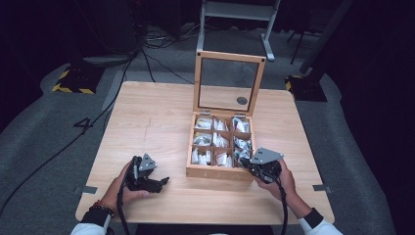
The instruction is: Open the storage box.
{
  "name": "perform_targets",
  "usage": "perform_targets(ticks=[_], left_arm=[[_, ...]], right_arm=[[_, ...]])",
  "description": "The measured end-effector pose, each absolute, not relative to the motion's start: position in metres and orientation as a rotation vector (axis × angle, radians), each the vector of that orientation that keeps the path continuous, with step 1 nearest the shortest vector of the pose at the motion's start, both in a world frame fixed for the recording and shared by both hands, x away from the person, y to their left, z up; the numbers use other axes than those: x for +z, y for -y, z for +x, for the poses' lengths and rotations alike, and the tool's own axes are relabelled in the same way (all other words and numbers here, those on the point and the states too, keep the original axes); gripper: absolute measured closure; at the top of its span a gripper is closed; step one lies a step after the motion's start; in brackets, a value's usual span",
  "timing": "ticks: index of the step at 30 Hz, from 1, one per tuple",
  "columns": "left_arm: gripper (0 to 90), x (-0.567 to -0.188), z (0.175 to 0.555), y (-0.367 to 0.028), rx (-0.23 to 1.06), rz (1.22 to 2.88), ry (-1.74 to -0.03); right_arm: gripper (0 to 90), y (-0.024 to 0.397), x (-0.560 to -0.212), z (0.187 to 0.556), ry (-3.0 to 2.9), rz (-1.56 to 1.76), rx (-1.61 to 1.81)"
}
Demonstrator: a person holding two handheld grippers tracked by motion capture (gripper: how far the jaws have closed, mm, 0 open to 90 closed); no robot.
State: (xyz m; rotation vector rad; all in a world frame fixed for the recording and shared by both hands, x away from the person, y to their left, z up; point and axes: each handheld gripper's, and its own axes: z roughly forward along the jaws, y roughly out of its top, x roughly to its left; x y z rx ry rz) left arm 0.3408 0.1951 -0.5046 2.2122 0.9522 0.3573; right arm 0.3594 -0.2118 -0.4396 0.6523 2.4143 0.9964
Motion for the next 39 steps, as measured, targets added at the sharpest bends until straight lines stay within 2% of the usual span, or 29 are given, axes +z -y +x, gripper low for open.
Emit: perform_targets(ticks=[39], left_arm=[[14.1,-0.505,0.345,-0.195,0.343,2.226,-0.928]], right_arm=[[90.0,0.234,-0.411,0.361,-2.328,0.631,1.255]])
